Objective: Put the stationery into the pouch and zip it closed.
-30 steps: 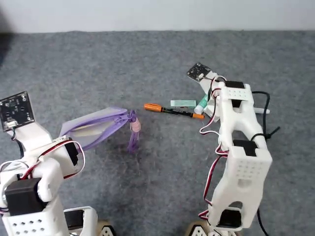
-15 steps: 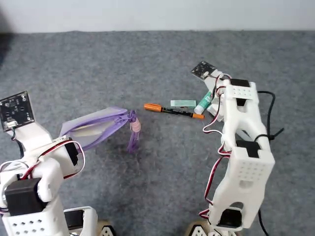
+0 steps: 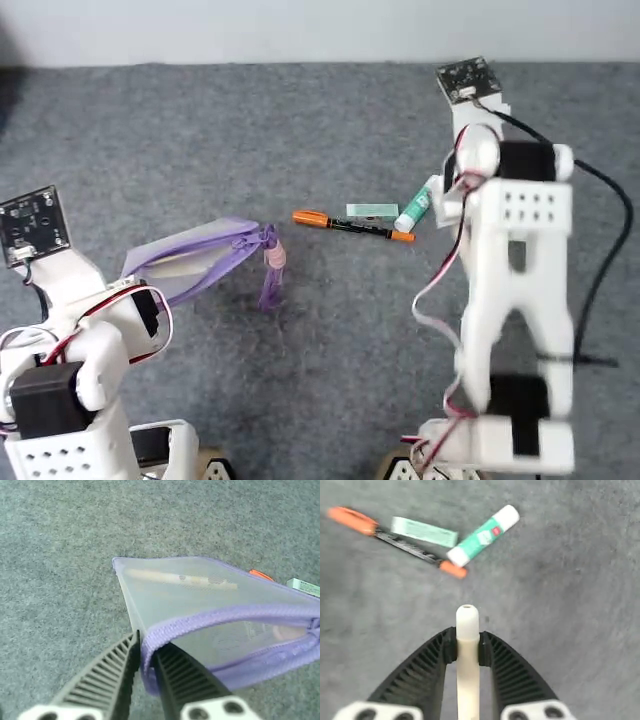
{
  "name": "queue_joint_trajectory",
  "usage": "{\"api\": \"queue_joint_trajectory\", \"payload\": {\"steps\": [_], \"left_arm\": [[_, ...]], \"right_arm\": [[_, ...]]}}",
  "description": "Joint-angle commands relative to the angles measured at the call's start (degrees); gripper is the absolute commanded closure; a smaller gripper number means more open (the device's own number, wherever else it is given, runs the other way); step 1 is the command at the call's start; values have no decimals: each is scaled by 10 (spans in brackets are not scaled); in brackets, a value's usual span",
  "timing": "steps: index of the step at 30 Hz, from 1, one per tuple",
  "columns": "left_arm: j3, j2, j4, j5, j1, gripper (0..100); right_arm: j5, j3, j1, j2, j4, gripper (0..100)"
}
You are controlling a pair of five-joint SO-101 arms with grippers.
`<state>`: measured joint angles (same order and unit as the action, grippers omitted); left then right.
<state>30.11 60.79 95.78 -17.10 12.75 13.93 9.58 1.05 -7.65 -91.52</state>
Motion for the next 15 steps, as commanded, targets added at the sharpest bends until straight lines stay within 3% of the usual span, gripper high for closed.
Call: {"api": "queue_joint_trajectory", "payload": {"steps": [1, 12, 15], "left_arm": [[-18, 5, 1, -6, 5, 989], [-20, 5, 2, -6, 5, 989], [-21, 5, 2, -6, 5, 989]], "right_arm": [[-68, 9, 51, -118, -46, 991], [-331, 7, 267, -300, 14, 991], [-345, -16, 318, -319, 66, 991]]}}
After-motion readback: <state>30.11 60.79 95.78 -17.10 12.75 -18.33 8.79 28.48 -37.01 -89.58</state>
